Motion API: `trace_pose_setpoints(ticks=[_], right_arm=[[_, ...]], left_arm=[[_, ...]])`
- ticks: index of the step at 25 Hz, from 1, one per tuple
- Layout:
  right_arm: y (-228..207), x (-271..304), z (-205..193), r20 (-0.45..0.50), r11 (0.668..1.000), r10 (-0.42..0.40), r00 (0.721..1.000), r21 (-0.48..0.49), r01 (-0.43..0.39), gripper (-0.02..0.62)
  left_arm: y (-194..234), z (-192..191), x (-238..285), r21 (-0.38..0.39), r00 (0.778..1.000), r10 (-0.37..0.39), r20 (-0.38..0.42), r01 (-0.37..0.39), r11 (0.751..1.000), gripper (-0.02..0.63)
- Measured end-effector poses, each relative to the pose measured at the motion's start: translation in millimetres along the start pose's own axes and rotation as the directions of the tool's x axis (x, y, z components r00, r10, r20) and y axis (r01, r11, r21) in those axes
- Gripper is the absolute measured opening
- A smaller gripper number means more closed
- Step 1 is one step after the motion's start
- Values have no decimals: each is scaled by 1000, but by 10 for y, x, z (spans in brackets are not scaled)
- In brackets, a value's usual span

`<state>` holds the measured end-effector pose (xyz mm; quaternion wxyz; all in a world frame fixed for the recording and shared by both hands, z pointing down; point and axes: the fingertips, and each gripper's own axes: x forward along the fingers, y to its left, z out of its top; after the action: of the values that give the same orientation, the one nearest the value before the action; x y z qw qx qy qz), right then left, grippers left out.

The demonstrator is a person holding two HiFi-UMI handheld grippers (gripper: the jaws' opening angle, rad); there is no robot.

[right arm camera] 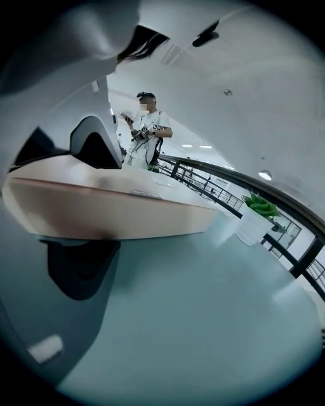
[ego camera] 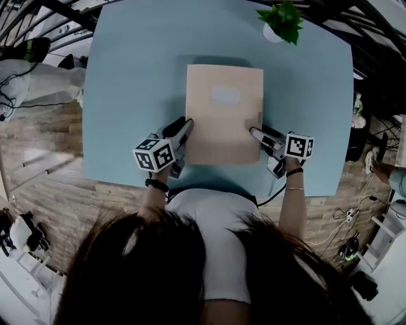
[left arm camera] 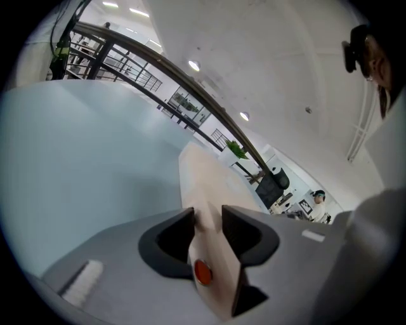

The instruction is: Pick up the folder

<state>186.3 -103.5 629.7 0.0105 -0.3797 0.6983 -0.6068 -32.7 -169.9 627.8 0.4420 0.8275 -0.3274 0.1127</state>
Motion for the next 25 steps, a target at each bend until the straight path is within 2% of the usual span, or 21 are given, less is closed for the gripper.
trace_pose_setpoints(ticks=[4, 6, 9, 11, 16, 18, 21, 25], right_arm=[[-14, -20, 38, -12, 998, 55, 998, 30, -54, 330], [-55, -61, 62, -1, 993, 90, 996, 81, -90, 328], [-3, -55, 45, -4, 963, 213, 977, 169, -210, 328], [61, -20, 30, -15, 945, 276, 961, 188, -269, 321], [80, -2, 88, 8, 930, 312, 950, 199, -308, 319], [134, 66, 18, -43, 916, 356, 934, 213, -339, 319], [417, 390, -222, -191, 894, 430, 883, 225, -387, 319], [574, 573, -251, -214, 897, 429, 877, 212, -387, 321]], left_arm=[[5, -9, 3, -27, 1000, -14, 14, 15, 1000, 192], [9, -2, -2, -41, 1000, -19, 18, 20, 999, 192], [33, 10, -12, -65, 999, -27, 26, 28, 997, 192], [55, 25, -27, -75, 999, -28, 32, 30, 997, 192], [79, 43, -48, -92, 999, -35, 33, 38, 995, 193], [87, 44, -47, -97, 999, -40, 31, 43, 994, 193], [93, 61, -37, -102, 998, -45, 31, 48, 994, 193], [137, 96, -77, -113, 998, -29, 50, 34, 993, 192]])
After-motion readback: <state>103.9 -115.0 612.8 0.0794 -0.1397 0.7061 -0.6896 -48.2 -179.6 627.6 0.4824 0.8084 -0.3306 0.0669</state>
